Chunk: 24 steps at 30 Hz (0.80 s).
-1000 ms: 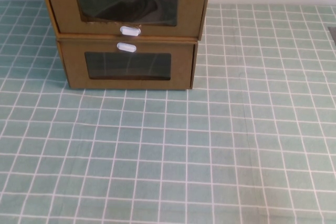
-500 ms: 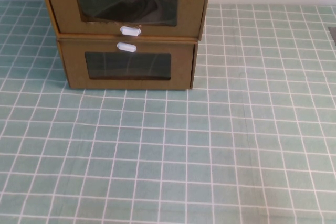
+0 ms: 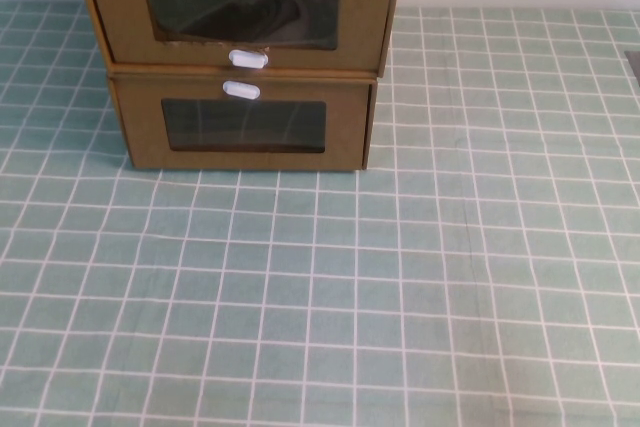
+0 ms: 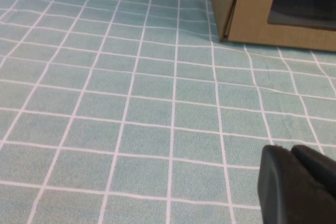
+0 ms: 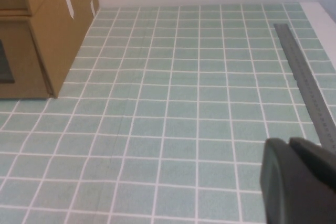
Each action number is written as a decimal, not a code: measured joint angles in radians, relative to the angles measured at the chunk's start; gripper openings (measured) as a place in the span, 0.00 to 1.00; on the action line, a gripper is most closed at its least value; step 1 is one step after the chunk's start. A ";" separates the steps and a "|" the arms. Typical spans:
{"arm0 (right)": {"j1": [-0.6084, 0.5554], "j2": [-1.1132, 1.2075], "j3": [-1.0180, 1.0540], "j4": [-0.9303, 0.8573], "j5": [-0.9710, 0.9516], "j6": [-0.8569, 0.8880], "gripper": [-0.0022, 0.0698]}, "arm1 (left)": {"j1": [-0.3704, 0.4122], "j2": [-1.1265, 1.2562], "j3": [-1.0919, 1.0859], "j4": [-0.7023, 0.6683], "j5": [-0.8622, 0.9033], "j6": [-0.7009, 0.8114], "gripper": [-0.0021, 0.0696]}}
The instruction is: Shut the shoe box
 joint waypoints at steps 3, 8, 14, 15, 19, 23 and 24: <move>0.000 0.000 0.000 0.000 0.000 0.000 0.01 | 0.000 0.000 0.000 0.000 0.000 0.000 0.02; 0.000 0.000 0.000 0.000 0.000 0.000 0.01 | 0.000 0.000 0.000 0.000 0.000 0.000 0.02; 0.000 -0.016 0.010 0.000 0.000 0.000 0.01 | 0.000 0.000 0.000 0.000 0.000 0.000 0.02; 0.000 -0.027 0.018 0.000 0.000 0.000 0.01 | 0.000 0.000 0.000 0.000 0.000 0.000 0.02; 0.000 -0.094 0.085 0.000 -0.017 0.000 0.01 | 0.000 0.000 0.000 0.000 0.000 0.000 0.02; 0.000 -0.183 0.207 0.000 -0.034 0.000 0.01 | 0.000 0.000 0.000 0.000 0.000 0.000 0.02; 0.000 -0.200 0.235 -0.002 -0.040 0.000 0.01 | 0.000 0.000 0.000 0.000 0.000 0.000 0.02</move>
